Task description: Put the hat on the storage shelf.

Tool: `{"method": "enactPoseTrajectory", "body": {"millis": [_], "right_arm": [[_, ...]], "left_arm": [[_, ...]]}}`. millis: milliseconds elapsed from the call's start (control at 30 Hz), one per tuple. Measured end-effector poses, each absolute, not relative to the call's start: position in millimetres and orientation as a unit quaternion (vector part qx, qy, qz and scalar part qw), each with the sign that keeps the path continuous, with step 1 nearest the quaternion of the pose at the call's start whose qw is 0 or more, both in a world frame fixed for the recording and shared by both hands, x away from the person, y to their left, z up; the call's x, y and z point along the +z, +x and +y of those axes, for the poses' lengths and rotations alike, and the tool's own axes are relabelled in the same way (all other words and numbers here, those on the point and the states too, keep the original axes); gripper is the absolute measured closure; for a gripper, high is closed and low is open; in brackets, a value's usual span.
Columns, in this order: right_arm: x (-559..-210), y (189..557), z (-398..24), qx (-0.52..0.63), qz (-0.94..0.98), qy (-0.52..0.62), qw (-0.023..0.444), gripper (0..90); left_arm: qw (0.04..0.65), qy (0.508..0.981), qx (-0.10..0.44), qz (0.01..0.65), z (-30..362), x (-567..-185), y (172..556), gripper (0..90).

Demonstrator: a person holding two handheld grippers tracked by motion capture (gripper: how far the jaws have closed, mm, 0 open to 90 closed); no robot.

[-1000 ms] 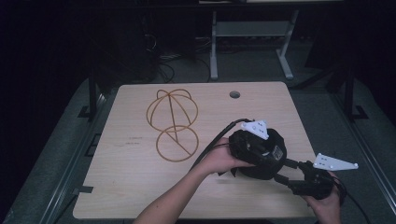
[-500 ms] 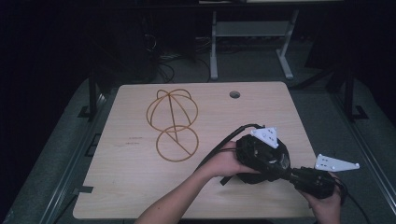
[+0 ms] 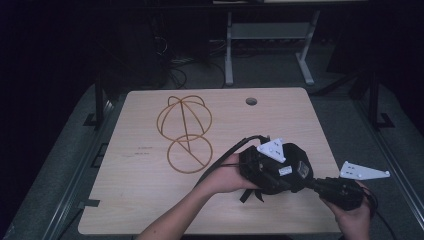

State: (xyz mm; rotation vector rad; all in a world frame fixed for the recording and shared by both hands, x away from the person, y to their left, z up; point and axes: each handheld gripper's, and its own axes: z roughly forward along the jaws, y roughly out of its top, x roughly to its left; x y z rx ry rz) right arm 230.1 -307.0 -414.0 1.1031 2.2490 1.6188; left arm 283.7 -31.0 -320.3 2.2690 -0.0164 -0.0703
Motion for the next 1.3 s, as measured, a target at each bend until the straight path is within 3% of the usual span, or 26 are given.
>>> {"method": "enactPoseTrajectory", "body": {"millis": [400, 1300], "right_arm": [[-389, 244, -314, 0.517, 0.767, 0.376, 0.051, 87.4], [-327, 281, -303, 0.503, 0.782, 0.364, 0.052, 87.5]], "left_arm": [[0.426, 0.904, 0.009, 0.033, 20, -334, 279, 45.8], [0.435, 0.894, 0.033, 0.096, 96, -393, 269, 40.8]]}}
